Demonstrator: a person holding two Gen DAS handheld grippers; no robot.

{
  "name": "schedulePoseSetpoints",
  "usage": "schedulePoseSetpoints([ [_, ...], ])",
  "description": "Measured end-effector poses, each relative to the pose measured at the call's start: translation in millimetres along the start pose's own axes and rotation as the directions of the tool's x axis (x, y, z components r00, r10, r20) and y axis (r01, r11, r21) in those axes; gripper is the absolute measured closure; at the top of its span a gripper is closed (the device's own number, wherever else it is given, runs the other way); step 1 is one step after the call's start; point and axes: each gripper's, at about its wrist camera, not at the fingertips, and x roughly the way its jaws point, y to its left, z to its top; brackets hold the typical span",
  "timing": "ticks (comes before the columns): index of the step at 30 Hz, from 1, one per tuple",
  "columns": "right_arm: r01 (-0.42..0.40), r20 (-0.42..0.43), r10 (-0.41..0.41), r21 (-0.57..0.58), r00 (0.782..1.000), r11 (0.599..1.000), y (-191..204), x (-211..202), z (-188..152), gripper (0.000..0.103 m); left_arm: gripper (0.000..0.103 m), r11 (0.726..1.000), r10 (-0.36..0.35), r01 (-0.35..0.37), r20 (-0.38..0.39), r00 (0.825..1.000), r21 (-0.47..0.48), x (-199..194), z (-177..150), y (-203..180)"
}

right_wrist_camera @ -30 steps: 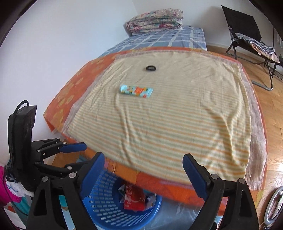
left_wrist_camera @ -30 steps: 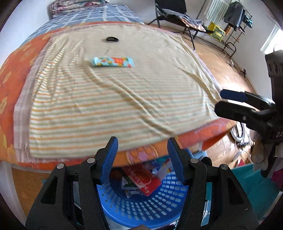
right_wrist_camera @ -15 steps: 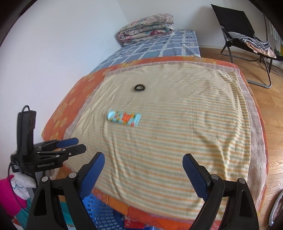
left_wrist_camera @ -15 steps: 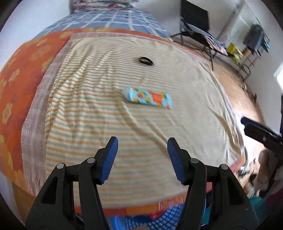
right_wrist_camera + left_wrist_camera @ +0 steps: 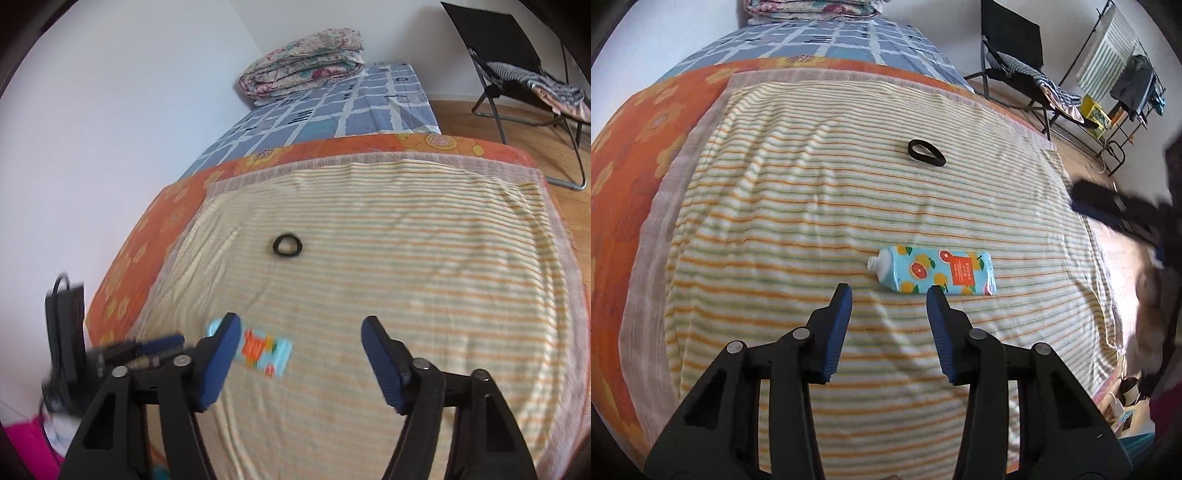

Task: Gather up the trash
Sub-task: 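Grasp the blue-orange bottle with the left gripper while the right gripper grasps the black hair tie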

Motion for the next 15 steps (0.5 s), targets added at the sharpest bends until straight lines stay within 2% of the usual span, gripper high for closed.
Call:
schedulePoseSetpoints([
  [3,-0.026,-0.013,0.026,0.031,1.0,0.999,-3.3,23.4,15.7,0.043,0.06,0.999,0.02,-0.02,0.007,1.0,0.039,6.0,0.5,-4.2],
  [4,-0.03,-0.019,0.03,0.039,0.999,0.999,-4.2,31.8,20.4,0.045,0.067,0.998,0.031,-0.032,0.011,0.999,0.054,8.4,0.7,-5.5],
  [6,-0.039,-0.029,0.041,0.058,0.999,0.998,-5.5,46.7,27.9,0.05,0.073,0.997,0.043,-0.044,0.015,0.999,0.069,12.5,1.4,-6.1],
  [11,-0.053,-0.042,0.057,0.101,0.997,0.993,-7.8,82.1,42.5,0.059,0.073,0.998,0.024,-0.024,0.011,1.0,0.054,21.8,6.3,-0.3],
  [15,-0.027,-0.056,0.032,0.09,0.998,0.996,-5.3,104.6,49.2,0.062,0.073,0.998,0.02,-0.021,0.023,1.0,0.064,25.4,9.8,0.2],
])
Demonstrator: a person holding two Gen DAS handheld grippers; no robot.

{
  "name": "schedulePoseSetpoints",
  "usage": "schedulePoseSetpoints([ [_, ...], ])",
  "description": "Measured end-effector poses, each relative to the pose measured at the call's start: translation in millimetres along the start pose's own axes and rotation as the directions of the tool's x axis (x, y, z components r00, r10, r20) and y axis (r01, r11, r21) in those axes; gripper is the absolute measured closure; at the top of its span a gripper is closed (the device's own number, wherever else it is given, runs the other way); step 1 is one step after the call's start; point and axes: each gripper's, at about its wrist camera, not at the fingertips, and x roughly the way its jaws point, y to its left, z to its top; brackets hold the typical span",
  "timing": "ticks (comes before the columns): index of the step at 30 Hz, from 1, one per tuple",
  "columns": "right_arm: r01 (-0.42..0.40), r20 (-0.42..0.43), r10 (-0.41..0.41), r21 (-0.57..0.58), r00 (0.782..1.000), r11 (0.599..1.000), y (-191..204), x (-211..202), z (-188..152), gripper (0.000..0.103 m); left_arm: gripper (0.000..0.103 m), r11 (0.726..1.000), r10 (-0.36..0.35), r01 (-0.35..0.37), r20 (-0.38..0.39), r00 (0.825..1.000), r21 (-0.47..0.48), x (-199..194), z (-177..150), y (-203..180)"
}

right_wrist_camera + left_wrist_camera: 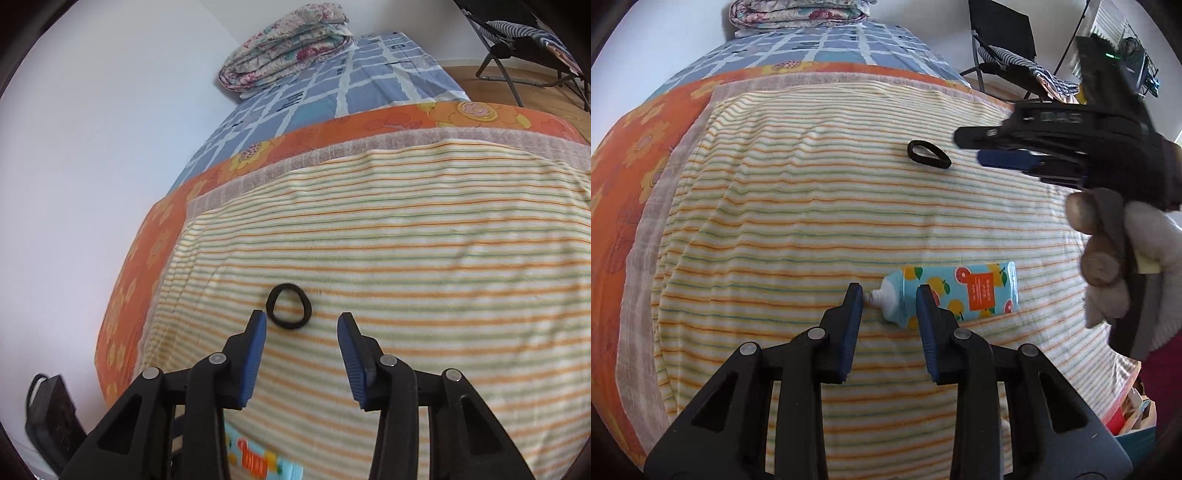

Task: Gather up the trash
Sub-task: 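Grasp the blue-orange bottle with the left gripper while the right gripper grasps the black hair tie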

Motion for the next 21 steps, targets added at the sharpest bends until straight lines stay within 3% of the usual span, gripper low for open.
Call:
schedulePoseSetpoints([
  [6,0.053,-0.002,-0.053,-0.053,0.999,0.997,8.9,21.4,7.7,0.065,0.073,0.999,-0.032,0.032,0.002,0.999,-0.006,2.3,0.5,-0.1],
  [9,0.081,-0.008,-0.082,-0.098,0.997,0.992,16.9,29.3,6.5,0.069,0.078,0.999,-0.031,0.031,0.011,0.999,-0.007,0.3,-2.6,-0.2],
  [12,0.143,0.007,-0.144,-0.171,0.99,0.975,28.3,35.2,3.0,0.078,0.084,0.999,-0.038,0.038,0.023,0.999,-0.001,-2.9,-5.4,-1.0],
  [16,0.182,0.014,-0.183,-0.223,0.983,0.958,34.4,36.0,-0.5,0.1,0.085,0.999,-0.042,0.042,0.046,0.998,0.003,-9.5,-6.4,-1.7],
  [21,0.153,0.034,-0.149,-0.222,0.988,0.963,36.6,21.4,-1.5,0.101,0.086,0.999,-0.035,0.033,0.07,0.997,0.021,-20.1,-5.3,-4.2],
])
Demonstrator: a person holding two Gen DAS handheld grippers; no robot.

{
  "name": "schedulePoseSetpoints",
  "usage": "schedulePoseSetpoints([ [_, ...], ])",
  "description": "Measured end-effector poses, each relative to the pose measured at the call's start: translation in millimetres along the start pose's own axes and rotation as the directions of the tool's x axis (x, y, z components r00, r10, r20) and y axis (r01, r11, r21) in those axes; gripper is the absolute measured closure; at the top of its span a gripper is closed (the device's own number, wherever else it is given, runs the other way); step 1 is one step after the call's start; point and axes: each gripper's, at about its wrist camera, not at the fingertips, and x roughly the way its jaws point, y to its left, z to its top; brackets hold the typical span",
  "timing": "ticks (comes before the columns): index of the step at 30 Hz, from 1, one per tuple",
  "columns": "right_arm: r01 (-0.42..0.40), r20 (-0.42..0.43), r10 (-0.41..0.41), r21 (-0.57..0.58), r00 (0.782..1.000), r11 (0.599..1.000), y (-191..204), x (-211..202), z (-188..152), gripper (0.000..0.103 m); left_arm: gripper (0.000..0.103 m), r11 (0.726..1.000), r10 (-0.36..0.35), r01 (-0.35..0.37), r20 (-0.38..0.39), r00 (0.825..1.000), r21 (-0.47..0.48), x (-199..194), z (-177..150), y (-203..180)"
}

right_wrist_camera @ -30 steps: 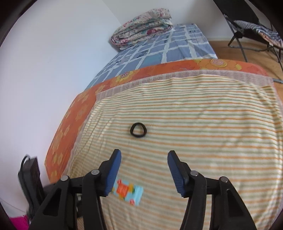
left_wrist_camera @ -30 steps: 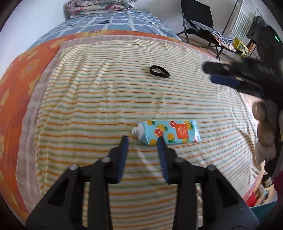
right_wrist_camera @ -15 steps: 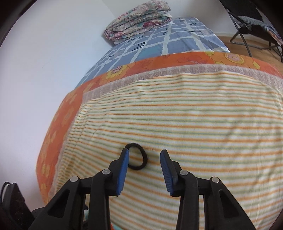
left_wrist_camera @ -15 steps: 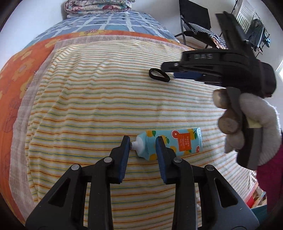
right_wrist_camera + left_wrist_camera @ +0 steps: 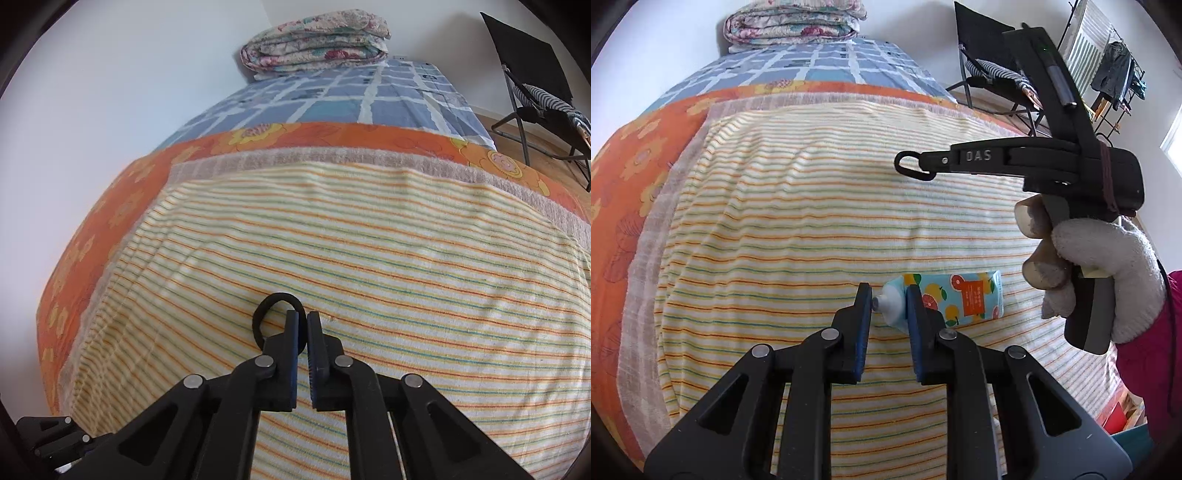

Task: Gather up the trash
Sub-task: 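Grasp the blue-orange bottle with the left gripper while the right gripper grasps the black hair tie, then carry the bottle and hair tie over the blue basket and open both grippers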

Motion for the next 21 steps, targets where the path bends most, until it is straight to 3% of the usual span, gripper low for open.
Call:
schedulePoseSetpoints([
  [12,-0.035,0.087,0.034,0.008,0.996,0.999,0.4,-67.1,-6.3,0.102,0.086,0.999,0.003,-0.005,0.064,0.998,0.034,-43.5,-0.7,-10.4],
  [21,-0.057,0.126,0.059,-0.025,0.99,0.998,9.7,-146.8,-34.5,0.102,0.086,0.999,-0.002,-0.002,0.089,0.996,0.045,-90.5,-13.4,-20.1],
])
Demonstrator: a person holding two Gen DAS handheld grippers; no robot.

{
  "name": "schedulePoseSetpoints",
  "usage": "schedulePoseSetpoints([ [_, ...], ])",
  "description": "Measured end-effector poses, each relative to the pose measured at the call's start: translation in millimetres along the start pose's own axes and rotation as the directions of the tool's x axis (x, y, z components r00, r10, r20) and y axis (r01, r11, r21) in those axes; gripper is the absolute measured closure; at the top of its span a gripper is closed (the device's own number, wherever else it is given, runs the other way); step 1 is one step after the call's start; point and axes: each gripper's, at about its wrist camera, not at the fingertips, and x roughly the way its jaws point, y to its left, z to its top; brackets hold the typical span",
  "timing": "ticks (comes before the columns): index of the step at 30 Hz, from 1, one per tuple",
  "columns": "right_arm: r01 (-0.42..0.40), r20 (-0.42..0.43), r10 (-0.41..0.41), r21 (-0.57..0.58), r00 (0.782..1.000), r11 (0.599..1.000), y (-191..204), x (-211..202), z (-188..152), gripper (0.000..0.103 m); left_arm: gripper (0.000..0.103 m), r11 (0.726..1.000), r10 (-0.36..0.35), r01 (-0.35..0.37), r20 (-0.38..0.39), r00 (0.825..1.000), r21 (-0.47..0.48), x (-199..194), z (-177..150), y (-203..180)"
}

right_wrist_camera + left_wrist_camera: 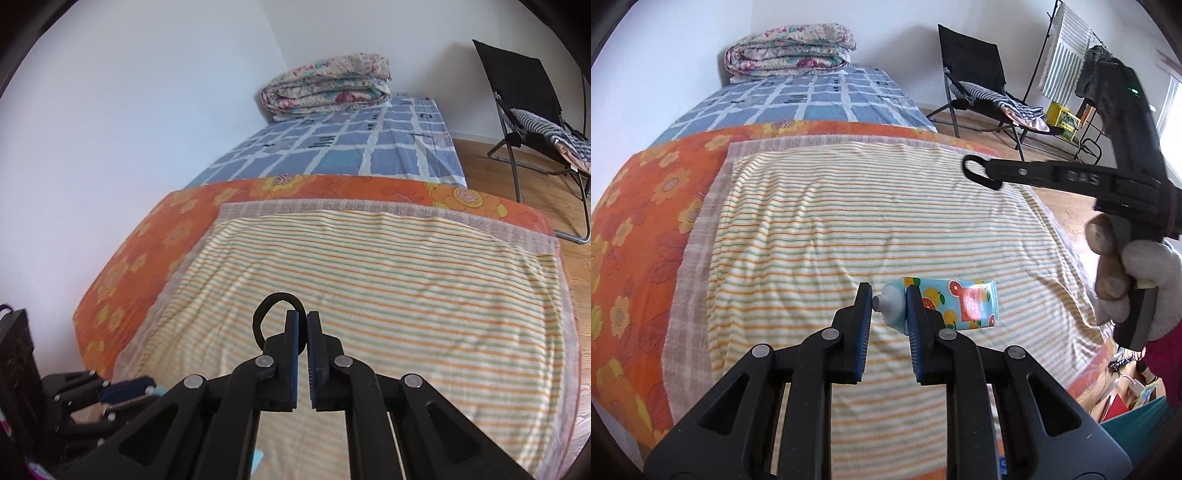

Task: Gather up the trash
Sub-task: 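Carry the bottle and hair tie over the blue basket and open both grippers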

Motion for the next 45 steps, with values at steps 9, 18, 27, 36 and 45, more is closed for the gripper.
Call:
schedulePoseSetpoints([
  [9,-0.01,0.0,0.01,-0.049,1.0,0.999,23.6,-73.1,-47.9,0.101,0.086,1.0,-0.007,0.007,0.015,1.0,0.027,-51.0,-34.4,-23.9],
  [18,-0.026,-0.016,0.026,-0.054,1.0,0.998,41.7,-128.7,-107.1,0.101,0.086,0.998,-0.005,0.006,-0.008,1.0,0.068,-77.0,-81.3,-42.1],
  [27,-0.051,-0.089,0.049,-0.03,0.995,0.998,52.1,-151.9,-168.7,0.101,0.086,0.996,0.003,0.004,-0.085,0.996,0.091,-79.9,-134.8,-45.7],
  [36,-0.07,-0.204,0.062,-0.032,0.977,0.997,67.2,-134.6,-223.9,0.101,0.086,0.994,0.016,-0.001,-0.141,0.99,0.107,-73.7,-163.1,-46.2],
  [45,-0.079,-0.282,0.069,-0.025,0.957,0.997,70.7,-112.6,-251.6,0.101,0.086,0.992,0.046,-0.02,-0.199,0.979,0.128,-56.3,-179.7,-43.4],
])
